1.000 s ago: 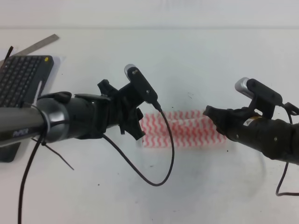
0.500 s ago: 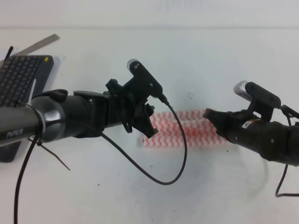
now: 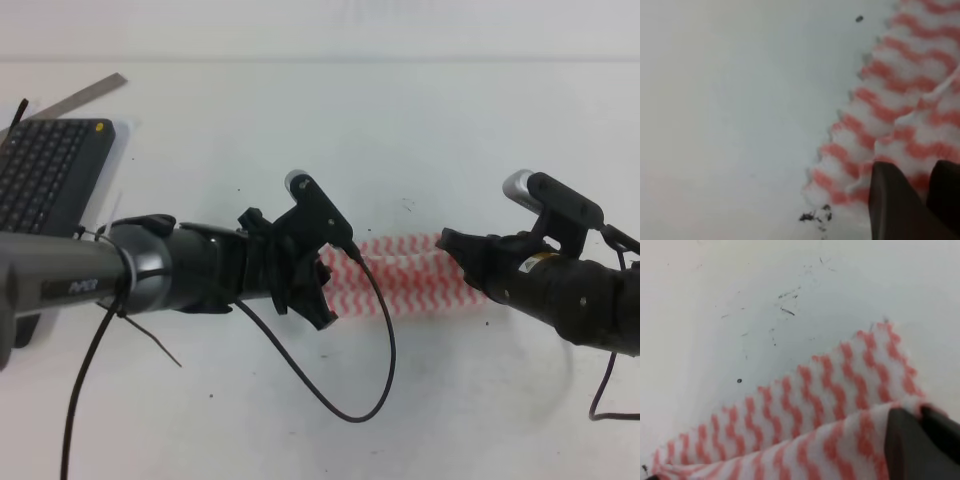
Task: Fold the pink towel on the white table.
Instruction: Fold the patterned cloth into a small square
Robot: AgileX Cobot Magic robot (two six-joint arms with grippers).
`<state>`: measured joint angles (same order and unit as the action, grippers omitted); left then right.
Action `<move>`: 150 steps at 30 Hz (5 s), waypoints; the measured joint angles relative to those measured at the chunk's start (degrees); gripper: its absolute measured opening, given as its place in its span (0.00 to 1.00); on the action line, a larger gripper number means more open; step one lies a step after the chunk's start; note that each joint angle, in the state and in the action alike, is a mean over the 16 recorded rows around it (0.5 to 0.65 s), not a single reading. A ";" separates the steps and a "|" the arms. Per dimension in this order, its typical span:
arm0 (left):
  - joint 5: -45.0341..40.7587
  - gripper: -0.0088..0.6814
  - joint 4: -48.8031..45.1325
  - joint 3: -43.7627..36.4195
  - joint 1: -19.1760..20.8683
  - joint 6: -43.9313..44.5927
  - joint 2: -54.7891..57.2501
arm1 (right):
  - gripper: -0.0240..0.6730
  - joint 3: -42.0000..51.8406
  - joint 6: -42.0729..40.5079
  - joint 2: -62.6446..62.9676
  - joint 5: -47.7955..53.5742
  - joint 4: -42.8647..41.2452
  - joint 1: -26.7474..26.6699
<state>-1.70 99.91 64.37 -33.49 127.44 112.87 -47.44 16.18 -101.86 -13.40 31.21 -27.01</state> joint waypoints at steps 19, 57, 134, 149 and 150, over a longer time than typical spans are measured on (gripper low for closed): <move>2.46 0.25 0.05 0.32 -0.07 0.39 1.58 | 0.02 -2.84 -0.04 -0.08 1.44 -0.79 0.01; 3.57 0.25 0.00 0.29 -0.07 0.83 1.58 | 0.39 -5.78 -0.04 -3.26 -5.26 -2.08 0.68; -8.63 0.20 -0.09 4.46 -0.02 -11.29 2.80 | 0.01 -22.85 -4.60 0.62 39.12 -14.87 6.50; -5.59 0.20 -0.57 4.41 -0.07 -15.89 3.66 | 0.01 -22.85 -4.60 0.62 39.16 -14.87 6.50; -5.49 0.20 -0.63 4.33 -0.09 -16.11 3.62 | 0.01 -22.85 -4.60 0.62 39.17 -14.87 6.50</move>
<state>-7.19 99.28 68.70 -33.57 111.34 116.49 -70.29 11.58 -101.24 25.77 16.34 -20.51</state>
